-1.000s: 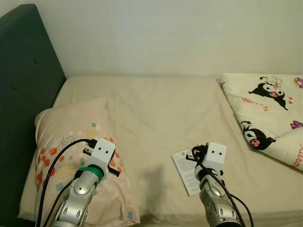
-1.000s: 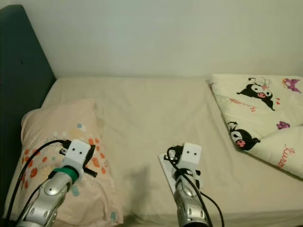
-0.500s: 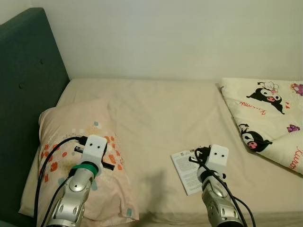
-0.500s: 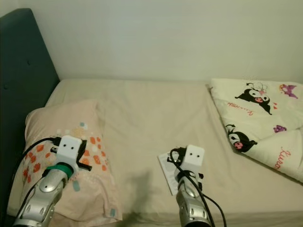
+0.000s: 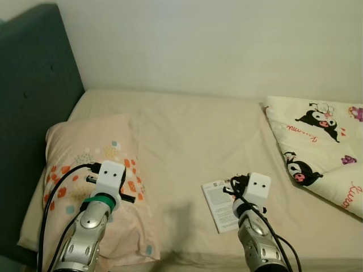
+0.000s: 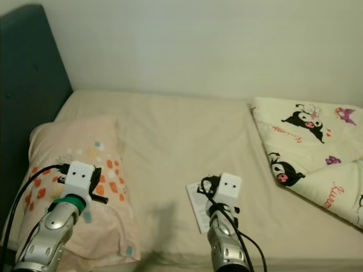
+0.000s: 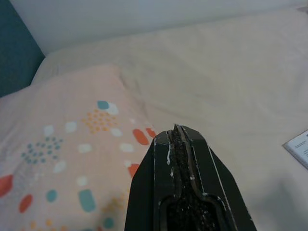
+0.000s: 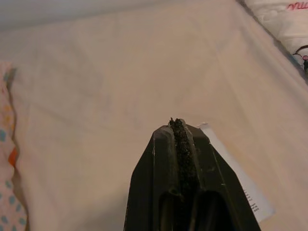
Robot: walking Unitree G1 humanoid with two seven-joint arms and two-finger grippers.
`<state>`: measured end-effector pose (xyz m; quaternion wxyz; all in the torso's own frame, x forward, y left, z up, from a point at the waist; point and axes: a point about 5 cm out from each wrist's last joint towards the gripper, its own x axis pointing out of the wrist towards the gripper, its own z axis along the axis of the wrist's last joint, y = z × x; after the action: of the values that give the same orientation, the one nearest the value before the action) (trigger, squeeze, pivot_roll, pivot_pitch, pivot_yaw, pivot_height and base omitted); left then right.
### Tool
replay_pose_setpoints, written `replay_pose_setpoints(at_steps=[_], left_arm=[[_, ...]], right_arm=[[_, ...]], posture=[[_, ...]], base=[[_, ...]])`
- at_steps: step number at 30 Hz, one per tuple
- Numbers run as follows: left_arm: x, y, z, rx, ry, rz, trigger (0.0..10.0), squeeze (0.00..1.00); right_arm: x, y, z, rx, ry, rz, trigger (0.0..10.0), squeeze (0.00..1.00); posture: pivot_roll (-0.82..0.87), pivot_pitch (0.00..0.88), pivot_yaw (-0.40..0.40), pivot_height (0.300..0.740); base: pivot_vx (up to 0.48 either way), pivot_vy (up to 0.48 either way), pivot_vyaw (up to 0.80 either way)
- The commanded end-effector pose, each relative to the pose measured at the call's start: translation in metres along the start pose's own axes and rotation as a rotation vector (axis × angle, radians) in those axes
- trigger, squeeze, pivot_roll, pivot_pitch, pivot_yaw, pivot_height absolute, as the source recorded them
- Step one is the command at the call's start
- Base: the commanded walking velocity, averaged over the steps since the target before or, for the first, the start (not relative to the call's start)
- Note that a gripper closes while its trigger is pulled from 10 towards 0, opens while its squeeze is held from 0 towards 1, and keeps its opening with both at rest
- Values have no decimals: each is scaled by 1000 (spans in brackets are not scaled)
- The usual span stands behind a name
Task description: Clean up the room
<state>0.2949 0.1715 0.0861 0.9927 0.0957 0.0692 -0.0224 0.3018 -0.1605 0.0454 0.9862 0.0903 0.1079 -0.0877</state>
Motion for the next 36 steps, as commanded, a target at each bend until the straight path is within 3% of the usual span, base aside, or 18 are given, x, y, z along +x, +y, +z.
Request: replay_pose_setpoints(at_steps=[1,36], left_arm=[[-1,-2,-4,-14,22,-2,10000,0],[-2,-1,-4,-27,30,0,10000,0]], right_arm=[[-1,-2,-6,-6,31,-9,10000,0],[-2,-3,-8,-9,40,-6,10000,0]], posture=[[159,0,-18,740],[149,0,-21,740]], base=[[0,-424,0],[0,-418,0]])
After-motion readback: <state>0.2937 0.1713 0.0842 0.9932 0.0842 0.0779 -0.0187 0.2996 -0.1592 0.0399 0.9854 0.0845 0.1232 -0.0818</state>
